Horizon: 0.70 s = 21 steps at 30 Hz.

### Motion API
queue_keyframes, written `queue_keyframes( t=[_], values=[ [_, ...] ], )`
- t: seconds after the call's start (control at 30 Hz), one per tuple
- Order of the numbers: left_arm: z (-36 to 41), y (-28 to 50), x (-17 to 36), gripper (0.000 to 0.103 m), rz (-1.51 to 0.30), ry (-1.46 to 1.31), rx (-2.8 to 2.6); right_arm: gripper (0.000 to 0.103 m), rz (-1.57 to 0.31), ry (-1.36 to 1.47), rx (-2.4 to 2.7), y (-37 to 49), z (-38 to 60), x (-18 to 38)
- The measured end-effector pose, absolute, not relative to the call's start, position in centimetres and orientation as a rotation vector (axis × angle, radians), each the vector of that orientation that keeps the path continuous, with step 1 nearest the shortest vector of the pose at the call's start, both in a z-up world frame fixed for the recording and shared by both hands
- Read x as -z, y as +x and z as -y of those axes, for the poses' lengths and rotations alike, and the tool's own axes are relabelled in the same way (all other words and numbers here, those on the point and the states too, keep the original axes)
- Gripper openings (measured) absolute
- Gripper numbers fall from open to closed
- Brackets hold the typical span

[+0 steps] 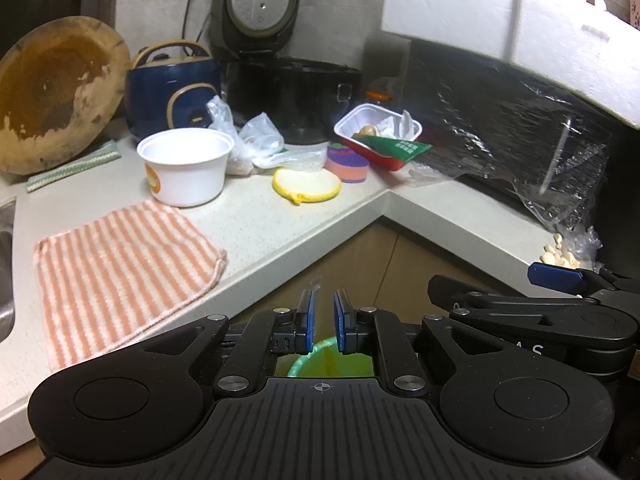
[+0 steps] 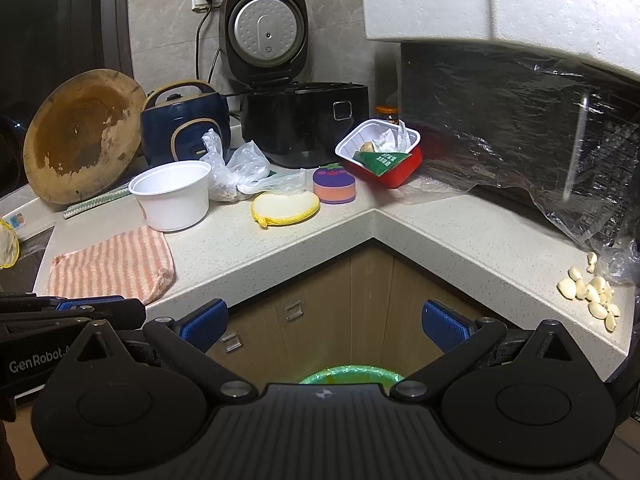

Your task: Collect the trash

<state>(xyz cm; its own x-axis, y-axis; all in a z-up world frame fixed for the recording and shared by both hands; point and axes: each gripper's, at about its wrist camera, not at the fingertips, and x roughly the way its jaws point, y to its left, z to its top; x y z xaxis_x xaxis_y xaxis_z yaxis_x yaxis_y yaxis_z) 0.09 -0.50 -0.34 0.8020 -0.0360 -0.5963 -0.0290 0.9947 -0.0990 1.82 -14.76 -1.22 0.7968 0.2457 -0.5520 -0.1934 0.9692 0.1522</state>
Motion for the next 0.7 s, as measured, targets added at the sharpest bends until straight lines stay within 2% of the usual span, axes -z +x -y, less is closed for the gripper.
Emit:
queue_keyframes(
  t=[0.7],
  values=[
    [0.46, -0.47, 0.74, 0.014, -0.651, -0.122, 0.012, 0.103, -0.61, 0.09, -0.224, 1.19, 14.92, 1.36]
  ],
)
